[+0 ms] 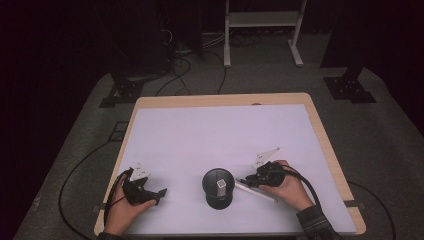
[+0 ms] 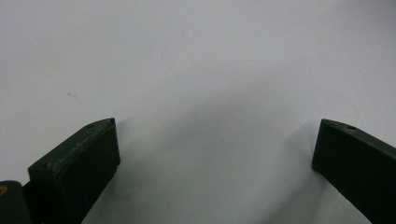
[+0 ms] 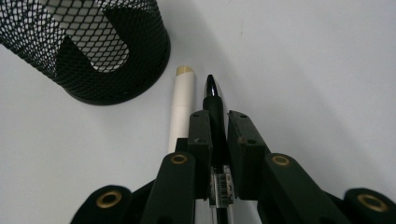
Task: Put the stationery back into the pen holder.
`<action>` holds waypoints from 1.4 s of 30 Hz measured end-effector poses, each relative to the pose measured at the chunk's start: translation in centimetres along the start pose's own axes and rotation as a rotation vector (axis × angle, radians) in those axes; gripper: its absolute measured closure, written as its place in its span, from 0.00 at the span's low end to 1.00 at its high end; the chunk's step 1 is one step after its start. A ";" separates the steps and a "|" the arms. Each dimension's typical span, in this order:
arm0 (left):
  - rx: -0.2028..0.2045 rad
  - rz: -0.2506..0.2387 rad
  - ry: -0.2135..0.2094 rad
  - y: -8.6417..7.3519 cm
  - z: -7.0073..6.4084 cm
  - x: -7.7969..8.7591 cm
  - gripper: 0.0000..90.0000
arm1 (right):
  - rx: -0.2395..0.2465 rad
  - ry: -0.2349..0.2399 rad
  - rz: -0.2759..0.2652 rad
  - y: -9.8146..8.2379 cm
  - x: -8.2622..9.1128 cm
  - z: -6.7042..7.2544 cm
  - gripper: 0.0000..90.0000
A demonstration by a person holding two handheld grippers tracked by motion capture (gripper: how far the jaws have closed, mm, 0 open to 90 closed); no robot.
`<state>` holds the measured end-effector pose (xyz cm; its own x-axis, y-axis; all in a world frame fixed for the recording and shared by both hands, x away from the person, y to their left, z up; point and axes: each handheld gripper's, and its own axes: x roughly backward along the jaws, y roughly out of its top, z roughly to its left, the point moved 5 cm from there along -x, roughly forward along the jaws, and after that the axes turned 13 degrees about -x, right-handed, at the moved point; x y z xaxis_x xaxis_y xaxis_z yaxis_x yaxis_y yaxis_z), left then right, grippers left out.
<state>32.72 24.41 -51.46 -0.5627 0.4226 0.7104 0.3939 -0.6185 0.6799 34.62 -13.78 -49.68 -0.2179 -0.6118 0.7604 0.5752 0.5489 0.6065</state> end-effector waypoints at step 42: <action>-0.004 0.003 -0.001 0.0 0.0 0.0 0.00 | -0.089 -0.199 0.305 2.1 0.3 -3.4 0.82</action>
<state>32.71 24.45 -51.46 -0.5610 0.4211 0.7127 0.3925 -0.6227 0.6769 38.42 -14.78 -48.99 -0.1694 -0.3004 0.9386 0.7019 0.6318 0.3289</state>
